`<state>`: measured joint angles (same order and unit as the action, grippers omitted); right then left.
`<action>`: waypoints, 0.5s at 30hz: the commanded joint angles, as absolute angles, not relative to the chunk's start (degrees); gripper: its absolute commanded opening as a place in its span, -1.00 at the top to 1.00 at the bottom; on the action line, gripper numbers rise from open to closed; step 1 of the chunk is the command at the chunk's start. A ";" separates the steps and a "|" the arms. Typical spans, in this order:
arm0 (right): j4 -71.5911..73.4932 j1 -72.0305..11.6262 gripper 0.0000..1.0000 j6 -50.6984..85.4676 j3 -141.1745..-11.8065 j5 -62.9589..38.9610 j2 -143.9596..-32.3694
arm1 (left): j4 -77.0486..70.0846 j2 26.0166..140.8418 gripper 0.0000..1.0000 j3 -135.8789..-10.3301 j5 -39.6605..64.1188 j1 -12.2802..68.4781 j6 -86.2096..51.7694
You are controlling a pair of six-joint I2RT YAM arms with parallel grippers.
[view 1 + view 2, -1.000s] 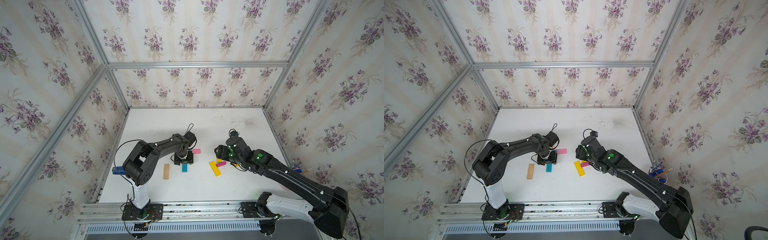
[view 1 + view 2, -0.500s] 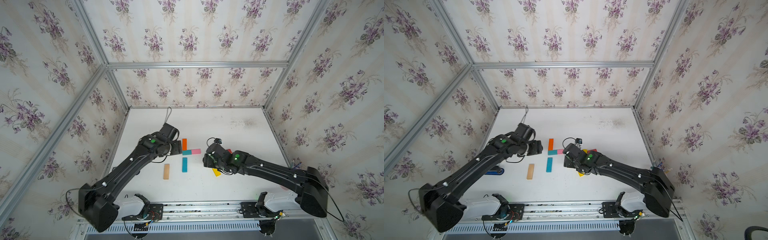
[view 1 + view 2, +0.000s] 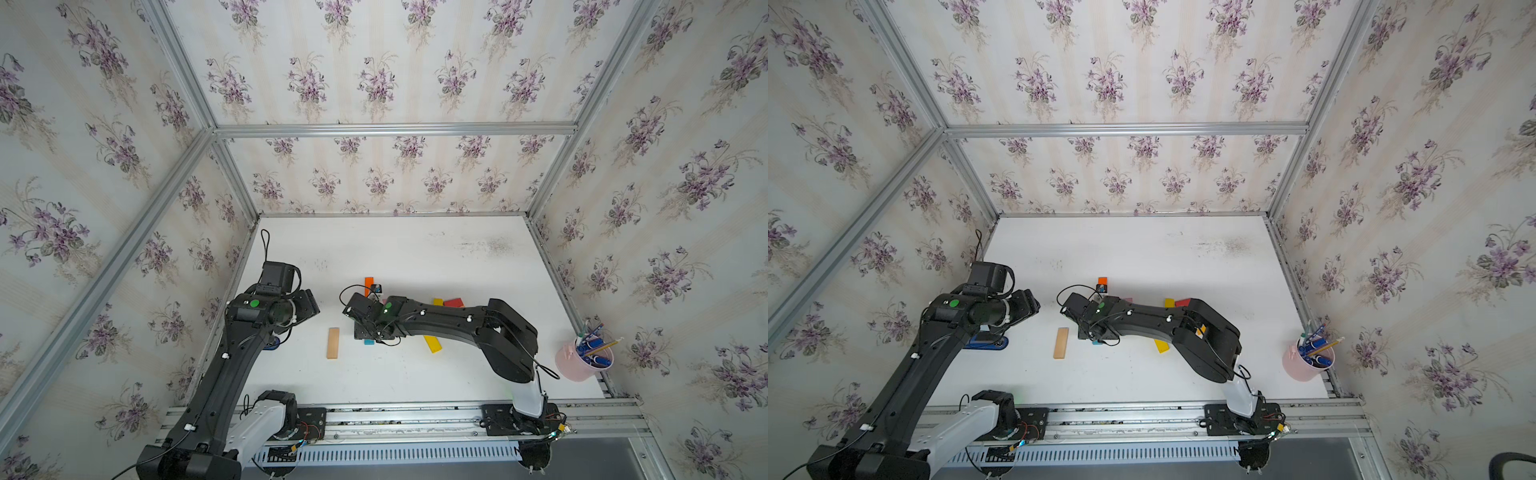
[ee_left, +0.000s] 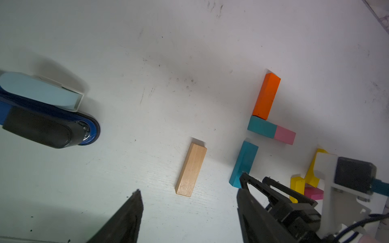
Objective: Assemble the letter h with building blocks
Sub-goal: Assemble the building block at the center of the board.
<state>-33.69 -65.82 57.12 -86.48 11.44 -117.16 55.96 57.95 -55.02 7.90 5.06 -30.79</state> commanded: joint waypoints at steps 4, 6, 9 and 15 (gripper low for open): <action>-37.36 -65.05 -0.26 56.43 -89.25 10.51 -121.93 | 53.09 58.25 -0.45 -53.90 11.68 4.76 -30.94; -37.06 -64.76 -0.23 56.34 -89.30 10.33 -122.41 | 52.84 58.27 -0.44 -53.58 11.86 4.76 -30.94; -36.35 -64.64 -0.14 56.10 -89.40 10.22 -122.86 | 52.48 58.45 -0.44 -53.21 12.04 4.75 -30.98; -37.09 -64.16 0.02 55.63 -90.62 9.65 -124.34 | 51.69 58.71 -0.42 -52.46 12.57 4.75 -31.05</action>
<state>-35.79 -64.42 55.64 -90.54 11.05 -123.44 53.36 58.65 -52.62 11.99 4.80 -30.96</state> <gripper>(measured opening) 0.495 0.715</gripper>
